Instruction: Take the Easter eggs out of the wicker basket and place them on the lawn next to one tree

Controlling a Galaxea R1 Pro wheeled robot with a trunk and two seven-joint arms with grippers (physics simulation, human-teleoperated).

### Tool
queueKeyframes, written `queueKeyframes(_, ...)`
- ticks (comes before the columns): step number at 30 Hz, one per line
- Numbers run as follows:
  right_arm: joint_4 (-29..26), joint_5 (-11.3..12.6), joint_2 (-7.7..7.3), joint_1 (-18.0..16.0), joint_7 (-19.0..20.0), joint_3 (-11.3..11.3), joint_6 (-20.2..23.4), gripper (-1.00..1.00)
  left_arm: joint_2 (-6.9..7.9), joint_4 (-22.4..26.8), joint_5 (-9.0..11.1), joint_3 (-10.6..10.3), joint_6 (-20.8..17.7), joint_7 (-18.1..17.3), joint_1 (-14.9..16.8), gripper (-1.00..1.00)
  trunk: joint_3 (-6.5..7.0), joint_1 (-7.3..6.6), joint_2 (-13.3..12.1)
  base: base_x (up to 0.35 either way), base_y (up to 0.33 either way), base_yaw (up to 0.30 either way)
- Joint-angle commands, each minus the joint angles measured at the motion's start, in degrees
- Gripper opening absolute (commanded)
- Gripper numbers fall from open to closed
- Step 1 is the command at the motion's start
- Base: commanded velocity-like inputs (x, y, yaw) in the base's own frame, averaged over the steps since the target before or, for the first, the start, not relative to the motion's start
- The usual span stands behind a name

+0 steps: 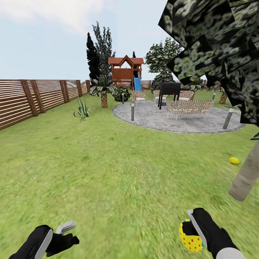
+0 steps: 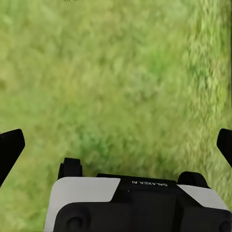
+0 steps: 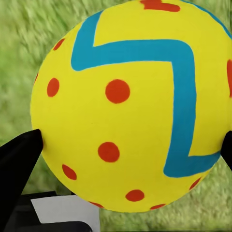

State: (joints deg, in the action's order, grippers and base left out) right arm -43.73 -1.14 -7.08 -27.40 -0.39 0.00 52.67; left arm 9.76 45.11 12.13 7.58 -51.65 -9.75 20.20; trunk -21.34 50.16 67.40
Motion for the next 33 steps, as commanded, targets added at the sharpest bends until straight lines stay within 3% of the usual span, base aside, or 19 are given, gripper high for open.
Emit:
queueKeyframes(1,0.0,-0.1,0.01,0.0,0.0,0.0,0.2,-1.00,-0.01,0.1,-0.1,0.2,-0.3,-0.3,0.0,1.00,-0.07,0.00,0.0,0.000,0.000,-0.288)
queueKeyframes(17,0.0,-0.1,0.04,0.0,0.0,0.0,0.2,-1.00,-0.01,0.1,0.0,0.2,-0.3,-0.3,0.0,1.00,-0.07,0.00,0.0,0.001,0.000,-0.288)
queueKeyframes(23,0.0,0.0,-0.01,0.0,0.0,-0.1,0.2,-1.00,-0.01,0.1,-0.1,0.2,-0.4,-0.3,0.0,1.00,-0.07,0.00,0.0,0.292,0.000,-0.238)
queueKeyframes(33,0.0,-0.5,0.05,0.0,-0.2,0.2,0.1,-1.00,-0.02,0.1,-0.1,0.2,-0.4,-0.3,0.0,1.00,-0.07,0.00,0.0,0.335,0.000,-0.009)
